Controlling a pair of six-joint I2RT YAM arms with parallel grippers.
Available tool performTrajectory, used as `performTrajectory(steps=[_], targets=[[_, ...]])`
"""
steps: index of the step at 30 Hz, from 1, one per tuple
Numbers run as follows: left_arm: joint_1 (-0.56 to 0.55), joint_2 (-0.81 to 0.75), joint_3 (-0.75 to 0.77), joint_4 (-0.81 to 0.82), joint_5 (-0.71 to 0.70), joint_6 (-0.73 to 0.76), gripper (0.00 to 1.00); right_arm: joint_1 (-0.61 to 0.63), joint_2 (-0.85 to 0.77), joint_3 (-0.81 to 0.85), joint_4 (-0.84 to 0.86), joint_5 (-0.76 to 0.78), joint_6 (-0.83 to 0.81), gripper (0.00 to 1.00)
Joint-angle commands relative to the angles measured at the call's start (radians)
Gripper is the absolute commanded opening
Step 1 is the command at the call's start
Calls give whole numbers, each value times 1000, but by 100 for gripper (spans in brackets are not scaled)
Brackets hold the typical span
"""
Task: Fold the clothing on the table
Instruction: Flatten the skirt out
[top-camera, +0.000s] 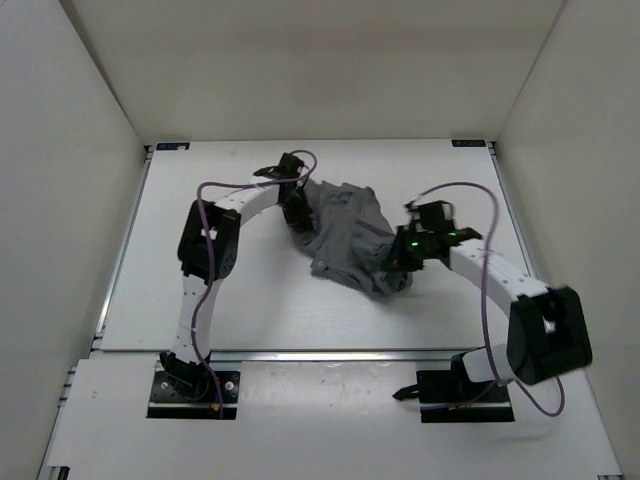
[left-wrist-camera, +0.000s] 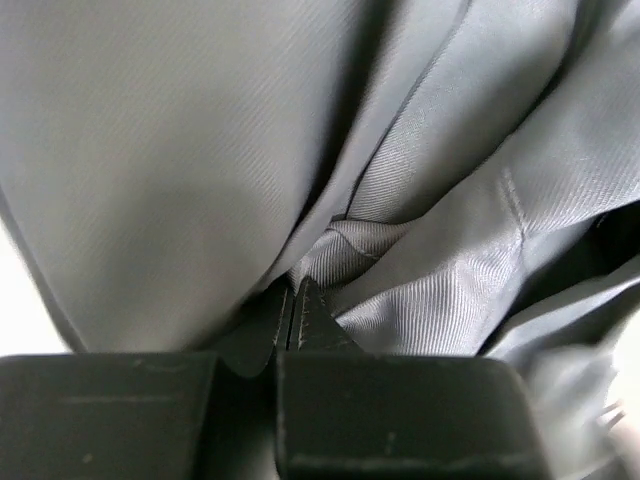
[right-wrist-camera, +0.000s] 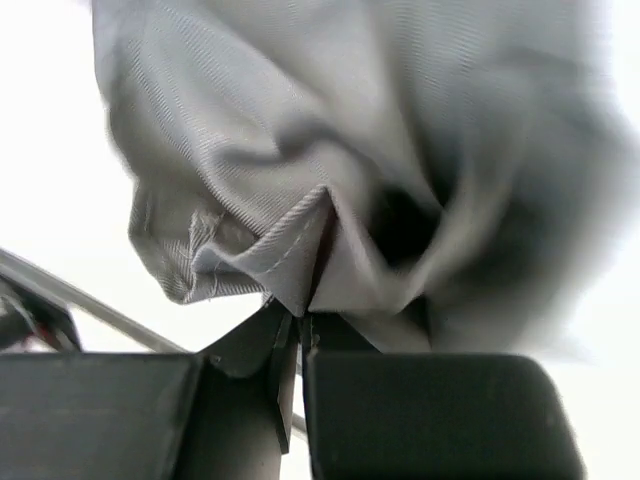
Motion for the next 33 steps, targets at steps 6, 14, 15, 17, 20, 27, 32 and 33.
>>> performTrajectory(steps=[6, 14, 15, 17, 20, 27, 32, 33], targets=[[224, -397, -467, 80, 19, 116, 0, -589, -154, -124, -50, -167, -137, 29], [244, -549, -702, 203, 134, 79, 44, -223, -292, 39, -112, 104, 57, 53], [244, -554, -717, 209, 134, 79, 44, -180, -289, 17, -66, 101, 127, 54], [235, -555, -737, 218, 137, 70, 41, -10, -254, -36, 32, 65, 230, 58], [230, -562, -773, 249, 140, 51, 35, 153, -119, -83, 184, 56, 373, 60], [195, -626, -886, 289, 131, 2, 26, 291, 146, 2, 284, 122, 567, 68], [178, -695, -992, 346, 135, -35, 25, 301, 268, 74, 275, 134, 582, 58], [177, -698, -1006, 347, 138, -38, 26, 298, 266, 80, 281, 127, 584, 49]])
